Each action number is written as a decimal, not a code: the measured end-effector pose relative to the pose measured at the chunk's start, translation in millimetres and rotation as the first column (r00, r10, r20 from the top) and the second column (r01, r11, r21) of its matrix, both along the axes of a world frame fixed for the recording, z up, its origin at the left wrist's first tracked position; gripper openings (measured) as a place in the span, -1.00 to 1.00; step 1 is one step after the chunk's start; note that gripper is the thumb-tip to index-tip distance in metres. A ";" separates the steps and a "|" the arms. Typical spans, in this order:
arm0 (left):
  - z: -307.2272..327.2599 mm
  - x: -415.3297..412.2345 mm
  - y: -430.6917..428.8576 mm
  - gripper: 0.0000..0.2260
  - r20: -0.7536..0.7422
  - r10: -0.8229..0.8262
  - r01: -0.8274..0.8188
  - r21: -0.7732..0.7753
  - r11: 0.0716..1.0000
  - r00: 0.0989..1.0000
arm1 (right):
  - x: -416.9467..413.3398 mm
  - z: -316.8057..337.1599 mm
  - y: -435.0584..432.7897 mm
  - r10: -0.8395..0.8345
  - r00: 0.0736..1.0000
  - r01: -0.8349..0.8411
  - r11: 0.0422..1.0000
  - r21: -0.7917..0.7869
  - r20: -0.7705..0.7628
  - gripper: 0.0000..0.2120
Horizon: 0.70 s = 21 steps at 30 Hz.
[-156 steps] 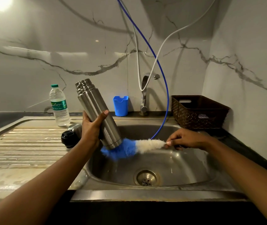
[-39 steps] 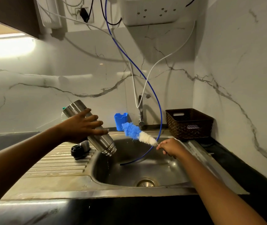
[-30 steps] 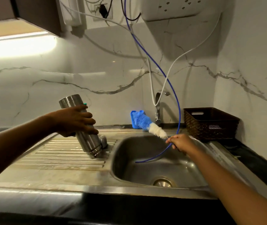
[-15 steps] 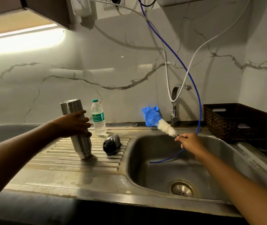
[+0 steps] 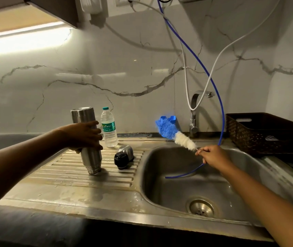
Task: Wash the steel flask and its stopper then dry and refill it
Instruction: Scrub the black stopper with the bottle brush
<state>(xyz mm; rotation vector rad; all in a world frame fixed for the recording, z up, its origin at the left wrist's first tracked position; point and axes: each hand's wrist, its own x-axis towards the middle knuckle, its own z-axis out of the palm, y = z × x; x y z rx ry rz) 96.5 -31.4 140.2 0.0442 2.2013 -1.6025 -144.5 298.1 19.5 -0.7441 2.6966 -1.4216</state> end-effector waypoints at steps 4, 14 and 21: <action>-0.8 0.7 2.1 -0.37 0.000 0.009 -0.009 0.011 1.000 1.000 | 4.5 3.1 -0.5 0.013 1.000 -0.012 1.000 0.018 -0.011 -0.84; -2.2 12.5 -3.1 -0.39 -0.029 0.008 -0.007 0.065 0.998 1.000 | 7.6 3.0 -0.6 0.021 1.000 -0.020 0.999 0.030 -0.021 -0.84; -3.3 8.5 0.9 -0.39 -0.029 0.050 -0.049 0.040 0.998 0.998 | 5.8 2.3 1.1 0.010 1.000 -0.009 0.999 0.049 -0.022 -0.84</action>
